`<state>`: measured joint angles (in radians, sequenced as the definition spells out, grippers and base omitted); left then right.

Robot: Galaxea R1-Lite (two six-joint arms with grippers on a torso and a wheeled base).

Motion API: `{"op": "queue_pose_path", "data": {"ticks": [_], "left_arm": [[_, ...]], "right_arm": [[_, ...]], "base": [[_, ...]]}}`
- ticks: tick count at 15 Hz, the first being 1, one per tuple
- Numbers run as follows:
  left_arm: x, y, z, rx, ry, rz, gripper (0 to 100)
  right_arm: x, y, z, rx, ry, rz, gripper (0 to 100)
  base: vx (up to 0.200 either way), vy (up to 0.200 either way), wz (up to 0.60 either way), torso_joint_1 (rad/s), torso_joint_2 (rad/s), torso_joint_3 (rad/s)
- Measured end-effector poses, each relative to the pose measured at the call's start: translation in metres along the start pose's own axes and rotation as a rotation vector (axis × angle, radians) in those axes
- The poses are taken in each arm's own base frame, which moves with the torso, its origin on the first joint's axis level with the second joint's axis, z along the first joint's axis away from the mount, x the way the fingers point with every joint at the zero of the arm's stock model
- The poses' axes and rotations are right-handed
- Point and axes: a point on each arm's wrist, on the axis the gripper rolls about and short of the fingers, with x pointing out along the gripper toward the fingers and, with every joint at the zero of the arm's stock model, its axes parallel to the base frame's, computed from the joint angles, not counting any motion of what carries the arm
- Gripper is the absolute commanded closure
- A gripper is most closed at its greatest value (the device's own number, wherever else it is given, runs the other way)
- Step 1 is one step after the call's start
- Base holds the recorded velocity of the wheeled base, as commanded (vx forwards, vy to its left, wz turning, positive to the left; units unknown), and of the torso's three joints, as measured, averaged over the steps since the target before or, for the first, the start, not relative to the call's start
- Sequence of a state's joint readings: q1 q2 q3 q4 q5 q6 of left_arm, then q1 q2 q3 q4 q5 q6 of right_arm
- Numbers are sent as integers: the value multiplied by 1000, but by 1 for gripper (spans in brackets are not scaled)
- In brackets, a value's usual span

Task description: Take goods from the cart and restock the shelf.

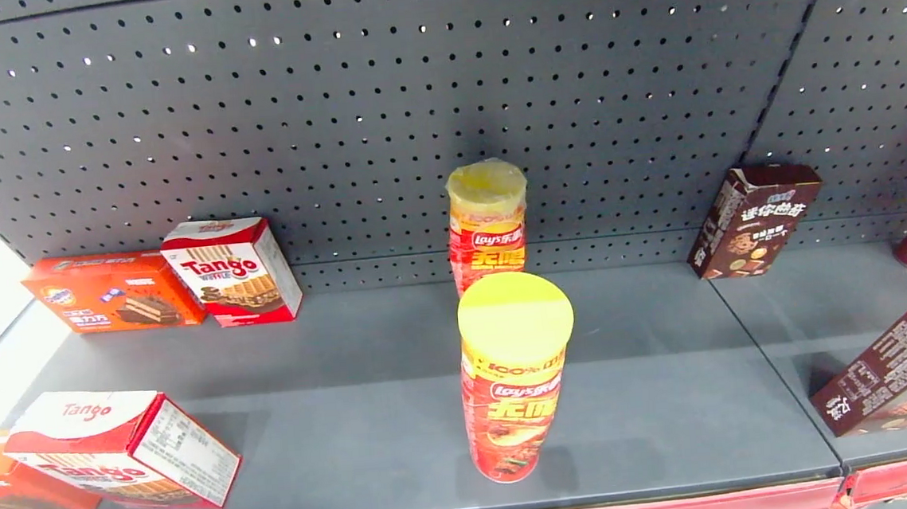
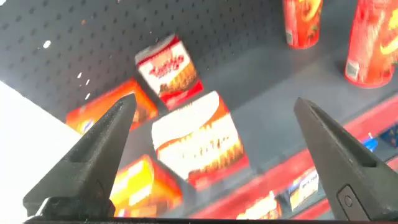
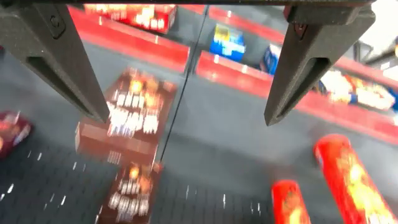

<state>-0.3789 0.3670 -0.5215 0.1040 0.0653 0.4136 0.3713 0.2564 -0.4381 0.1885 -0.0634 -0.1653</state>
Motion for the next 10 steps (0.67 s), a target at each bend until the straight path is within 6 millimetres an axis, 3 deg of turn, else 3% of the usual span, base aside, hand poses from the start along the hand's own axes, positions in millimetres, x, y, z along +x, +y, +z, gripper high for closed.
{"op": "queue_pose_path", "data": {"ticks": [5, 10], "left_arm": [[-38, -16, -33, 7, 71, -12, 0], [-32, -38, -78, -4, 105, -47, 0]], "right_arm": [[-11, 5, -34, 45, -28, 2, 0], [-11, 10, -66, 79, -29, -1, 0]], "base": [[0, 0, 0, 0, 0, 0], [0, 0, 0, 0, 0, 0]]}}
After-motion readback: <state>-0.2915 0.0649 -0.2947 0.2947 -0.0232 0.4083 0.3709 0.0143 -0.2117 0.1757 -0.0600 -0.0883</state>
